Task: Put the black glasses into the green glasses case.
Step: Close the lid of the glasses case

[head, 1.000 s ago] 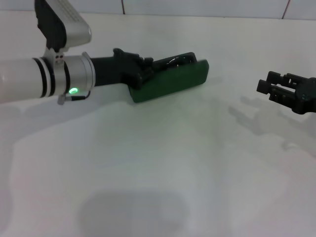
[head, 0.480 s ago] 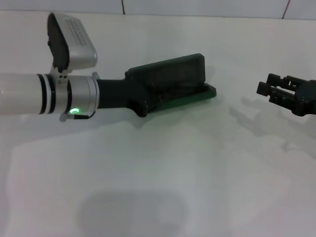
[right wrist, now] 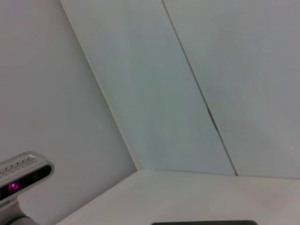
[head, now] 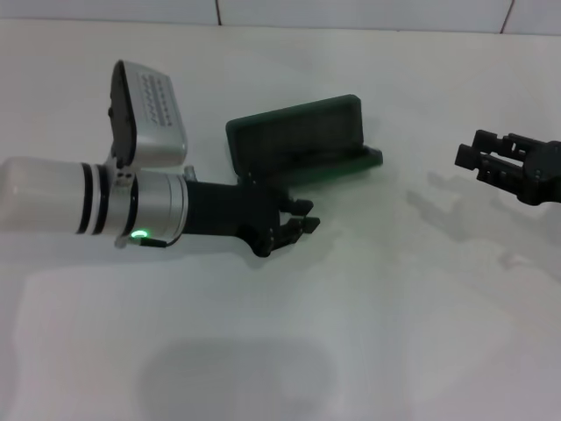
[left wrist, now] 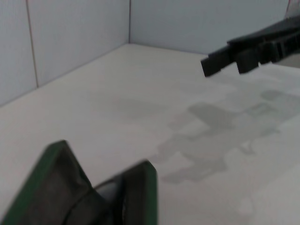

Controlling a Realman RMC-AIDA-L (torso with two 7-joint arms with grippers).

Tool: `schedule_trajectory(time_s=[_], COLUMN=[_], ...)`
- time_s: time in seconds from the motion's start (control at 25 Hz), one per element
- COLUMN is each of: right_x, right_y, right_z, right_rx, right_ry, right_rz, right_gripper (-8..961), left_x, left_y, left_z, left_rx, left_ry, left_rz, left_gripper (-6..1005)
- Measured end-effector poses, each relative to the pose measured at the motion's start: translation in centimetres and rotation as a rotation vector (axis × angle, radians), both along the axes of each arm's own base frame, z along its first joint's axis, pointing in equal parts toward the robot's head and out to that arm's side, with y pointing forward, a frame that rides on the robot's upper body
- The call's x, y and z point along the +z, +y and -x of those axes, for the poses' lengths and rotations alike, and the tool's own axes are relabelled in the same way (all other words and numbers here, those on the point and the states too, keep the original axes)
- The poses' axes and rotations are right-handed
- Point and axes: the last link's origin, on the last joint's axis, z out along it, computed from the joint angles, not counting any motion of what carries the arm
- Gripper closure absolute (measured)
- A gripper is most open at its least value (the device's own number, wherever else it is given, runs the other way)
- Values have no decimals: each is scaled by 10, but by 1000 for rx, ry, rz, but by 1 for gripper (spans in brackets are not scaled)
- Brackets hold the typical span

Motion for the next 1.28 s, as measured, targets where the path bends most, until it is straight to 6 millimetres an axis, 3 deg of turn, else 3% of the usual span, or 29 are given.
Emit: schedule_trajectory(time_s=[0.28,0.52,0.64,0.96,1.28], right_x=[0,0,0,-2,-2], right_y=[1,0,0,0,1], right_z=[1,-1,-1,-3,-5], right_rx=[5,-4,-6,-14,-27], right_ry=[-1,-5,-5,-3,-8], right_rz=[-1,-5,-4,-1,-5], right_gripper=[464,463,463,462,461], left_x=[5,44,48,15,-3], left_y=[-3,9,21,35,29], left_z=[-5,-18,-17,-12,-10], left_rx=[1,17,47,85,68], left_ry=[-71,-263,-239,-71,1], left_rz=[-10,-190,-249,-212,-160], left_gripper=[782,783,789,809,808])
